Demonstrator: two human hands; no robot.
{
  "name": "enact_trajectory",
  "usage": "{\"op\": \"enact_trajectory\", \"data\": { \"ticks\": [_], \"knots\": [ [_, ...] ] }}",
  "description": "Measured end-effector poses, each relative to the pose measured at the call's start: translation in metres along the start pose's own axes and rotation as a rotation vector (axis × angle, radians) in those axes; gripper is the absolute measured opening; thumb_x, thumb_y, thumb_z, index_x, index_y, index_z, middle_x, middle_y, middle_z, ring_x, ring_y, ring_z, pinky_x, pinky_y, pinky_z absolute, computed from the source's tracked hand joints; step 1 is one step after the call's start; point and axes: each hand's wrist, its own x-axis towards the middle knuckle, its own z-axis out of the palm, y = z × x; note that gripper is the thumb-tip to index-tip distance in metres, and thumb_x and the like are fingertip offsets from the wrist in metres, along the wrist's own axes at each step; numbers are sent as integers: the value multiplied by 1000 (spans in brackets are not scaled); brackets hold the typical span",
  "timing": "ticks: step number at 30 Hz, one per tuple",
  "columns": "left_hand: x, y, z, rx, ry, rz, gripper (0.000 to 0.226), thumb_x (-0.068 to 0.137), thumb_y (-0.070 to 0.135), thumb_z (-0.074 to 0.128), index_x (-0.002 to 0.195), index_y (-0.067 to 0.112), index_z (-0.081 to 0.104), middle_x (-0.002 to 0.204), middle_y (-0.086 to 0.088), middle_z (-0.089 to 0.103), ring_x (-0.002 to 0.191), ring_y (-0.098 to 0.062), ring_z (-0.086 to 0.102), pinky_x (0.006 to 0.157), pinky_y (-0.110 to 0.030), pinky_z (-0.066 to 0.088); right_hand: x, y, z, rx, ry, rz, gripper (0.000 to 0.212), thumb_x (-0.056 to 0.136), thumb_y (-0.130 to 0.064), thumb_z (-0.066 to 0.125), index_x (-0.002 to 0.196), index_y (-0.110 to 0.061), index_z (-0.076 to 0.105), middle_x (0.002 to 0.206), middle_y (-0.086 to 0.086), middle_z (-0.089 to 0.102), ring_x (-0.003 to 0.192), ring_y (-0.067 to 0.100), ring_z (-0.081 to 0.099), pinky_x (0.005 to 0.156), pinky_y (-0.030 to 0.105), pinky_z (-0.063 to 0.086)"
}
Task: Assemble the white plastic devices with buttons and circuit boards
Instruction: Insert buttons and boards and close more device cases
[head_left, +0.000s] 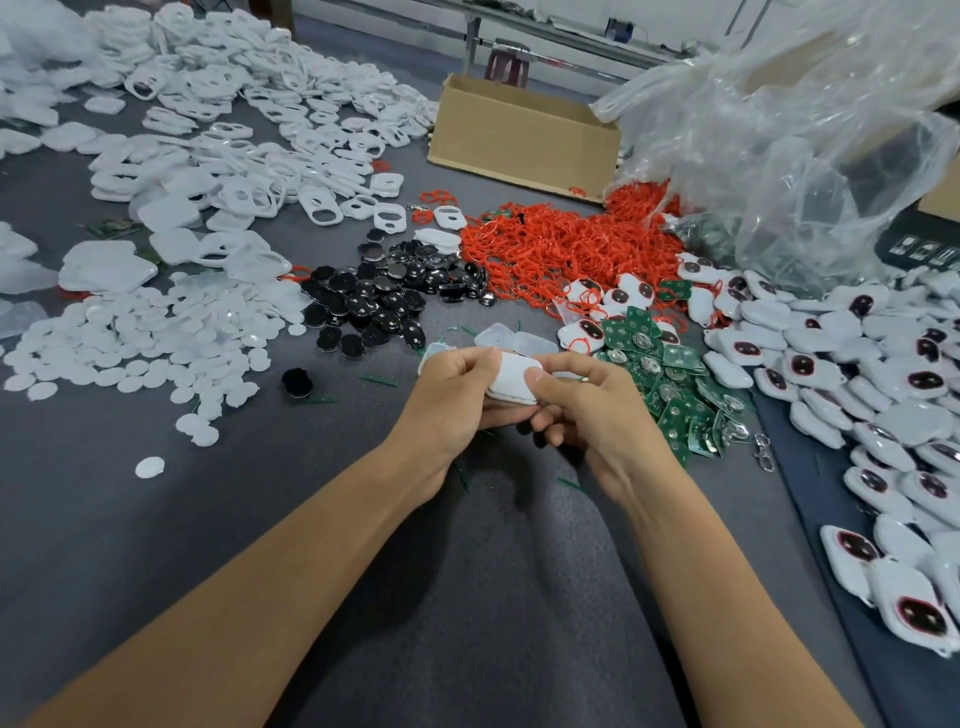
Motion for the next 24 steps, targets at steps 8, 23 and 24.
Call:
{"op": "enact_trajectory", "data": {
  "ticks": [8, 23, 24],
  "knots": [
    [-3, -3, 1, 166, 79, 86, 27, 103, 11, 40, 96, 5, 66, 97, -18, 68, 71, -23, 70, 69, -31, 61, -3, -4, -2, 93, -56, 119, 13, 86, 5, 61, 81, -6, 57, 47, 3, 60, 38, 7, 56, 38, 15, 44],
    [-5, 3, 1, 39, 63, 112, 24, 100, 2, 44, 97, 5, 68, 97, -14, 66, 85, -21, 65, 65, -26, 60, 0, 1, 5, 50, -6, -83, 3, 87, -1, 62, 90, 1, 62, 51, 3, 62, 42, 10, 56, 44, 18, 48],
    [-6, 2, 1, 38, 65, 116, 24, 100, 2, 44, 98, 4, 68, 98, -16, 67, 85, -24, 66, 66, -27, 60, 0, 1, 5, 43, 7, -91, 2, 86, 0, 62, 88, 1, 62, 48, 3, 59, 39, 9, 52, 41, 18, 45]
  ]
}}
